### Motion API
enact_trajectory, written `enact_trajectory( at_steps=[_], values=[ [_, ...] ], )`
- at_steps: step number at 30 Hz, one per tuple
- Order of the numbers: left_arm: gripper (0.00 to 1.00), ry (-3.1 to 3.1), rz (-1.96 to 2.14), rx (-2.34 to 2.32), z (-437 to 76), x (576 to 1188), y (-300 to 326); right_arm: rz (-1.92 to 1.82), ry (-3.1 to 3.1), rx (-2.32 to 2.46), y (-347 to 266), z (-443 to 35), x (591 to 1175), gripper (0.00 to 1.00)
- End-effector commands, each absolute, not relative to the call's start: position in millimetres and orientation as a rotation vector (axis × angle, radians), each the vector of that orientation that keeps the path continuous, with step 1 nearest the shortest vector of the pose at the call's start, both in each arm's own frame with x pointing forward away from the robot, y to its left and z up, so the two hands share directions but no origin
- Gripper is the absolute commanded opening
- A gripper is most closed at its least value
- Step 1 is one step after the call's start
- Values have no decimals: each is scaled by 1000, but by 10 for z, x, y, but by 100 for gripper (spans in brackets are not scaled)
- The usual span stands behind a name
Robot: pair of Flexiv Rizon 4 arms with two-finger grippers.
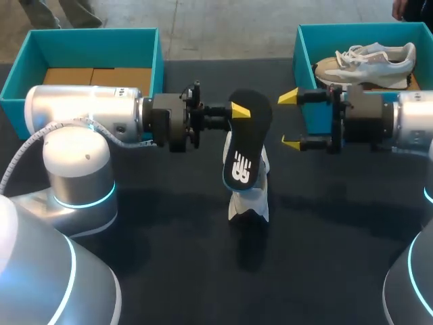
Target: Take the shoe out of the shoebox, open the shoe tongue, remove and reinsert the insole, then place the shoe into the shoebox
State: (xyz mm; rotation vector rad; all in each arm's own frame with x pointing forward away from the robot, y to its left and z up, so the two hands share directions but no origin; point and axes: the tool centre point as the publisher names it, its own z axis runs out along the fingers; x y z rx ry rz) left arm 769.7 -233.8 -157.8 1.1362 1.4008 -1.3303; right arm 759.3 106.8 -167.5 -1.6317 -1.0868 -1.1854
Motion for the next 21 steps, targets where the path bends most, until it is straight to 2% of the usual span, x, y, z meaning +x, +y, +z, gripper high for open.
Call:
enact_trajectory(
  at_steps=[1, 21],
  values=[
    [0, 1400, -1328, 1135, -1577, 7685, -2333, -1183, -1087, -1640, 1062, -1658, 7567, 100],
    [0, 1425, -1375, 1110, -1618, 7686, -2315, -1174, -1077, -1646, 1055, -1690, 7564, 100]
  ],
)
